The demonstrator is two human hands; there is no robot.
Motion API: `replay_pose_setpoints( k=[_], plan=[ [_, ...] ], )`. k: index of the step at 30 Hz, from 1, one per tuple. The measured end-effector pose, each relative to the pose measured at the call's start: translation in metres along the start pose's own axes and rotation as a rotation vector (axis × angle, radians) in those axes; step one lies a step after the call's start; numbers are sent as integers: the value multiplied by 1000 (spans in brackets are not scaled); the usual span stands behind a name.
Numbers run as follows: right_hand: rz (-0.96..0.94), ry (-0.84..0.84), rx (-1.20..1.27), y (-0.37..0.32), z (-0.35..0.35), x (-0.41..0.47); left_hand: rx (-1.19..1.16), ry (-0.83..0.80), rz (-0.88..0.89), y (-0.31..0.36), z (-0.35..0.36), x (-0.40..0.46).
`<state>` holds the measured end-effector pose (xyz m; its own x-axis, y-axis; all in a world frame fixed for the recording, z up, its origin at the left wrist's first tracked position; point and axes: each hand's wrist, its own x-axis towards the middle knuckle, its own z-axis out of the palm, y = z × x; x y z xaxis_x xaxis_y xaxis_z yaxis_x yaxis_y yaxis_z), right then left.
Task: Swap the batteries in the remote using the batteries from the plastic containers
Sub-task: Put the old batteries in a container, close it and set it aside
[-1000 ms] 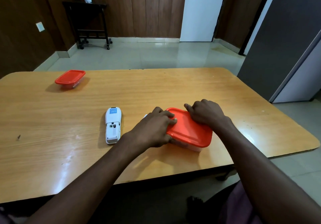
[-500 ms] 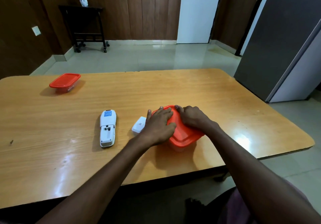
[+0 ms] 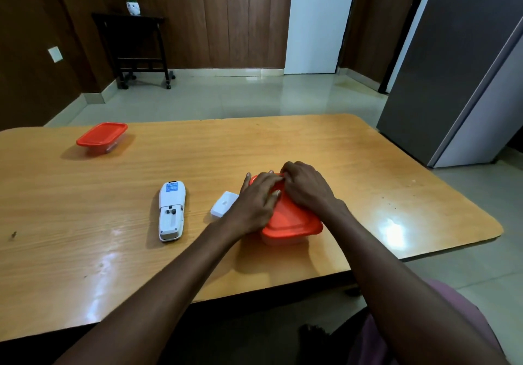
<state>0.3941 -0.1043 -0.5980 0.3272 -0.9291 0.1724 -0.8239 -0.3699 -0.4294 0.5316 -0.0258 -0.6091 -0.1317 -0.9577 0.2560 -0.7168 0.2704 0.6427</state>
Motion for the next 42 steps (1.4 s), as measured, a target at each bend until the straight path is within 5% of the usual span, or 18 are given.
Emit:
replay_pose_setpoints(
  k=[3, 5, 9, 15, 24, 35, 42],
  plan=[
    [-4, 46, -70, -2, -1, 4, -24, 261, -26, 4, 6, -2],
    [19, 58, -128, -2, 0, 6, 27, 378, -195, 13, 10, -6],
    [70, 72, -196, 2, -1, 11, 48, 245, -545, 18, 12, -4],
    [-112, 8, -242, -2, 0, 11, 93, 273, -509, 18, 14, 2],
    [23, -276, -199, -2, -6, 22, 15, 267, -570, 10, 11, 10],
    [-141, 89, -310, -4, -5, -8, -53, 353, -604, 16, 16, 8],
    [-322, -231, -365, -6, -42, -39, -199, 363, -744, 24, 21, 28]
  ],
)
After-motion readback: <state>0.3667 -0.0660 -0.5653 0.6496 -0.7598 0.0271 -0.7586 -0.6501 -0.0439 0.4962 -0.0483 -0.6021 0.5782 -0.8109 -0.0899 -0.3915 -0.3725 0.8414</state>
